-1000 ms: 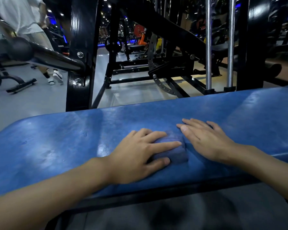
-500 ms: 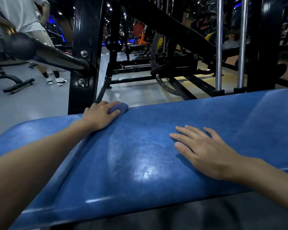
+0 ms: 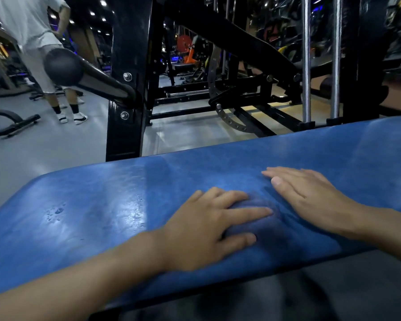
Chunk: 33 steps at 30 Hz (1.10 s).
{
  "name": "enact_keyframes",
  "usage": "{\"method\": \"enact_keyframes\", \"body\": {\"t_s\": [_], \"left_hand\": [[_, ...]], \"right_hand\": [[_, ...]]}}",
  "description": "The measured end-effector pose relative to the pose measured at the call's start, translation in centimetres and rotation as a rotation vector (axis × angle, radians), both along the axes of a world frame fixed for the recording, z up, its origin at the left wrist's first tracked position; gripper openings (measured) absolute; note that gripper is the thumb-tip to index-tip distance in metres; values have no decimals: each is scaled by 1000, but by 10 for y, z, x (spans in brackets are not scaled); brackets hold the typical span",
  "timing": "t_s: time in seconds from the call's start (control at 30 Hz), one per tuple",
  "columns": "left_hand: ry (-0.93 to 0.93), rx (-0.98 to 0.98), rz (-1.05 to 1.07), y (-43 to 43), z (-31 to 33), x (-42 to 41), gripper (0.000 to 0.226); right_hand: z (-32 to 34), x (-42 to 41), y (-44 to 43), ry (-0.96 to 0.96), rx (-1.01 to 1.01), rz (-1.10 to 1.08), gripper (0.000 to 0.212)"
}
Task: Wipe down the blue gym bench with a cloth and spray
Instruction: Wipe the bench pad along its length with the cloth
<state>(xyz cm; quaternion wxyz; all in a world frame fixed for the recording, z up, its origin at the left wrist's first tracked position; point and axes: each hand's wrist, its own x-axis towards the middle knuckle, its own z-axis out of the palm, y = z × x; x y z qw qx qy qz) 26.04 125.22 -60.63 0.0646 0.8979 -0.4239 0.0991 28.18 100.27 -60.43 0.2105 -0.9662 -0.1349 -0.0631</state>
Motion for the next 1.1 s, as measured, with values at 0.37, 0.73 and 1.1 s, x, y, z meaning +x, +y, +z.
{"method": "enact_keyframes", "body": {"t_s": [0.37,0.73,1.1], "left_hand": [[27,-36,752,105,-2,176,49],[-56,15,121,6,-5,9,51],[96,-81,287,74,2,107,49]], "right_hand": [[-7,-9,15,60,-212,44,72],[-5,-3,14,80,-91,-4,61],[-5,-10,28,78,-203,83,81]]}}
